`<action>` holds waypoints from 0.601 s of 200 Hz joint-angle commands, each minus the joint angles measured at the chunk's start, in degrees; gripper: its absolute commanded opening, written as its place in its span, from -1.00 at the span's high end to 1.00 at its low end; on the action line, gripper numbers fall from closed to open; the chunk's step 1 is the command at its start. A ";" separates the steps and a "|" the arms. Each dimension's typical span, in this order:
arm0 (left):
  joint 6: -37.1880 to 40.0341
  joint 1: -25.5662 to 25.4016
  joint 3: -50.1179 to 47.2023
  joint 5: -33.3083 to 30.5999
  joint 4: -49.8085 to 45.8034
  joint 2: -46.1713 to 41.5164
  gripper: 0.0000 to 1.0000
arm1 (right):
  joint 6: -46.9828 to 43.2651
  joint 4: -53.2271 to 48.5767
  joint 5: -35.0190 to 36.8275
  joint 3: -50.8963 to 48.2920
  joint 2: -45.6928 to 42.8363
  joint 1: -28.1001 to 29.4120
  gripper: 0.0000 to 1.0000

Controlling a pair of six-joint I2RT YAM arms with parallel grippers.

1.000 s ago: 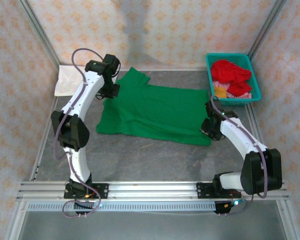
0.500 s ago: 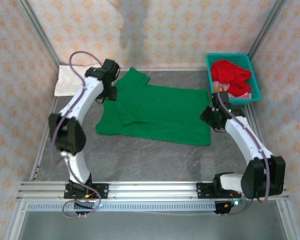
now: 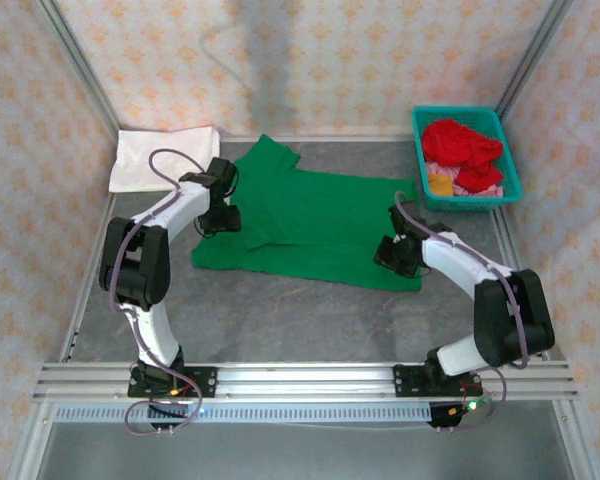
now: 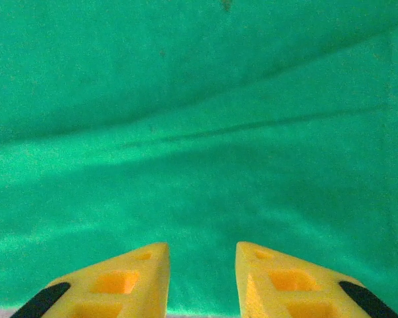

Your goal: Fold and stack the t-shirts

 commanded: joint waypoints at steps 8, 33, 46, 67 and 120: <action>-2.13 -1.01 4.11 4.45 1.92 1.15 0.10 | 2.15 4.80 1.68 2.46 1.86 0.18 0.37; -3.59 -1.93 3.24 5.48 2.67 1.99 0.07 | 2.04 5.99 1.76 2.96 2.86 0.07 0.37; -4.78 -2.54 2.64 5.45 3.00 2.39 0.05 | 1.74 6.08 1.51 3.53 3.48 0.22 0.37; -6.73 -3.37 0.94 4.98 4.04 2.36 0.02 | 1.26 6.18 0.85 4.18 4.63 0.18 0.37; -10.05 -4.26 -1.40 3.01 6.37 4.71 -0.03 | 0.06 6.43 0.98 4.47 5.82 0.20 0.37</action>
